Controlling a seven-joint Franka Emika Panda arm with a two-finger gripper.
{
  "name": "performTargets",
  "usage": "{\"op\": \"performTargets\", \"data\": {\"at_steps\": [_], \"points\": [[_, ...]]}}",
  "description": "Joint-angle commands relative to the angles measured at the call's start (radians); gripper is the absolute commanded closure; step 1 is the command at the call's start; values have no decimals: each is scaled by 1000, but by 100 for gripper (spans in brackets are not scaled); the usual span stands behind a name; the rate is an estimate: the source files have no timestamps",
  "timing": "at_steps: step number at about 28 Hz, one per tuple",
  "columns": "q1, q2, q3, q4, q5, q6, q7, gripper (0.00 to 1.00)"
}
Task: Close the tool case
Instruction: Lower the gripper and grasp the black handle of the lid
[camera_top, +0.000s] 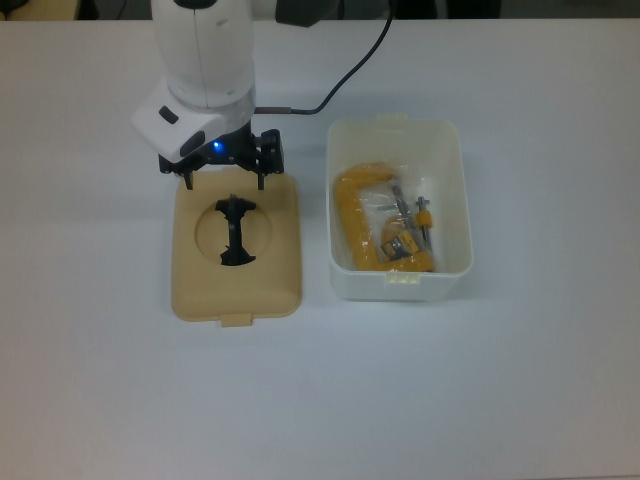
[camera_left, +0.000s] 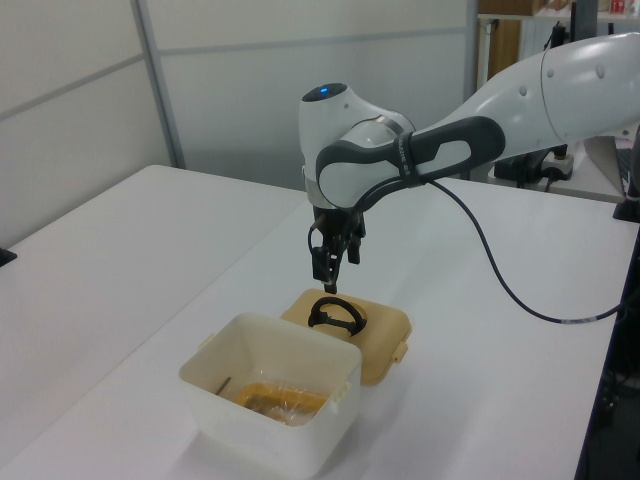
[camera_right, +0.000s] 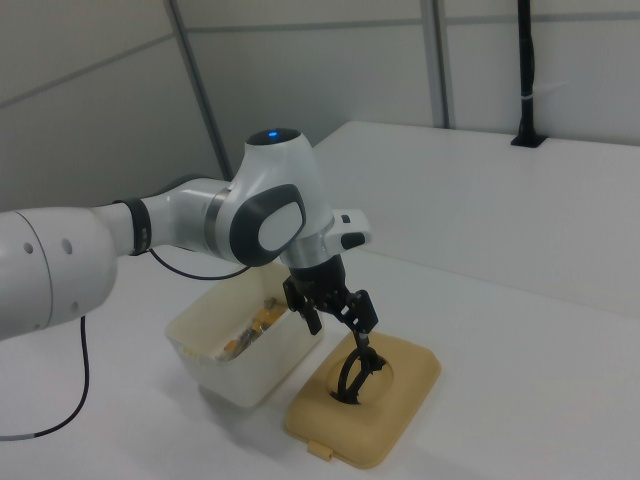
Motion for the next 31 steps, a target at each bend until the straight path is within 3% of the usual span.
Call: {"op": "performTargets", "data": {"at_steps": [1, 6, 24, 31], "points": [[2, 7, -3, -30, 4, 33, -3, 0], [-1, 24, -3, -23, 22, 34, -15, 0], [10, 71, -3, -17, 7, 108, -9, 3], [10, 84, -3, -18, 7, 122, -9, 20]]}}
